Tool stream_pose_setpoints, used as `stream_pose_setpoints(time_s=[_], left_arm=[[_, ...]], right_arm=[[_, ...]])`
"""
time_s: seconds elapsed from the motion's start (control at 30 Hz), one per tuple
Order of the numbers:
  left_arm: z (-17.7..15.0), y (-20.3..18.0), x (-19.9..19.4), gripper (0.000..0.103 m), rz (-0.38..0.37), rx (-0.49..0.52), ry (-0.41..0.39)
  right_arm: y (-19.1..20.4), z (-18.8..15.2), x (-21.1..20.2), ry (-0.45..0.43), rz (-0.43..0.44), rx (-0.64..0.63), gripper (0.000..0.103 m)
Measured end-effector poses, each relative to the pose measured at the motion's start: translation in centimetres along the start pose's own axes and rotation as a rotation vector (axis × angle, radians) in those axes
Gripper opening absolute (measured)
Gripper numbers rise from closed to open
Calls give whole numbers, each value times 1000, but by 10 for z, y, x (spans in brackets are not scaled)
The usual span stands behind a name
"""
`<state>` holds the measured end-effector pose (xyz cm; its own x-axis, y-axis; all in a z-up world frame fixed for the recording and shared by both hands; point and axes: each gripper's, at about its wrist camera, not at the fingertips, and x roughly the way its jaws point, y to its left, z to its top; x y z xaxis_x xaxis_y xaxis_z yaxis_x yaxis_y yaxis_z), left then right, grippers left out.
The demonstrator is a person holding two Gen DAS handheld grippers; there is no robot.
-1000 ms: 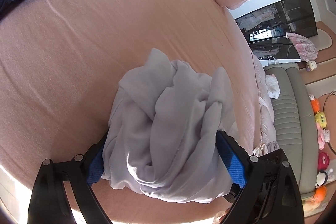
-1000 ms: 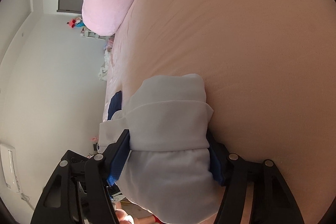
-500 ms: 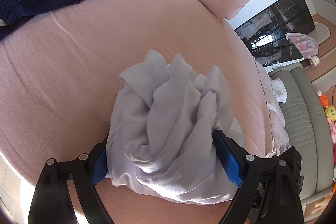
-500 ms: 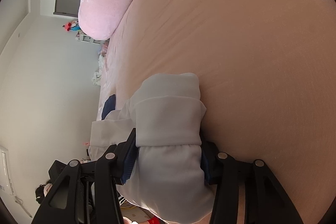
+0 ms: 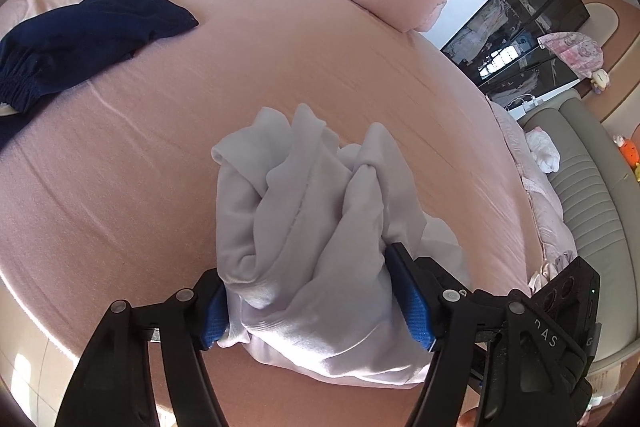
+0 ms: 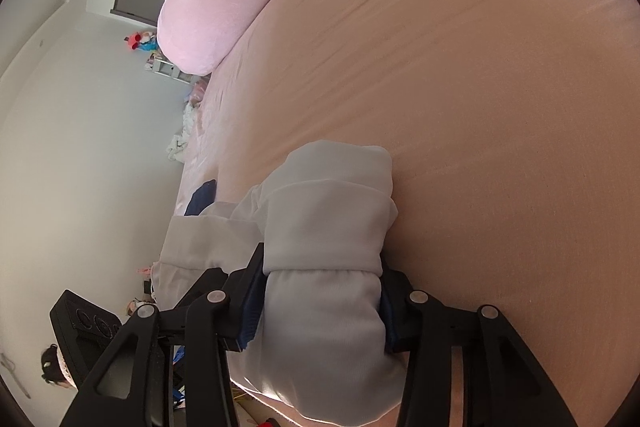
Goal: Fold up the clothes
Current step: 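Lift the folded white bundle off the bed with both grippers, then carry the held white bundle with both grippers toward the folded clothes stack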
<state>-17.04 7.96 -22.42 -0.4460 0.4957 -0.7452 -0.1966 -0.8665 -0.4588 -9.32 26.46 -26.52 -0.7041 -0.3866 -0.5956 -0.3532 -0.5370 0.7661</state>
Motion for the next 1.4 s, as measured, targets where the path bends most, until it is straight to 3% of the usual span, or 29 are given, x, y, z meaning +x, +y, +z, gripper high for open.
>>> stream_pose_setpoints(time_s=[0.17,0.37,0.67,1.17,1.4], left_arm=[[1,-12,-6,67,33,65,-21],[6,-17,-18,66,37,82,-42],[14,-37,-50,65,39,117,-97],[22,-115,-100,65,-60,253,-199],[20,-138,-101,65,-160,260,-152]], right_arm=[[2,1,-4,4,9,-23,45],[25,5,-11,16,12,-144,46],[46,9,-40,-3,70,-191,46],[74,35,-156,-143,99,-329,46],[79,41,-204,-192,10,-395,46]])
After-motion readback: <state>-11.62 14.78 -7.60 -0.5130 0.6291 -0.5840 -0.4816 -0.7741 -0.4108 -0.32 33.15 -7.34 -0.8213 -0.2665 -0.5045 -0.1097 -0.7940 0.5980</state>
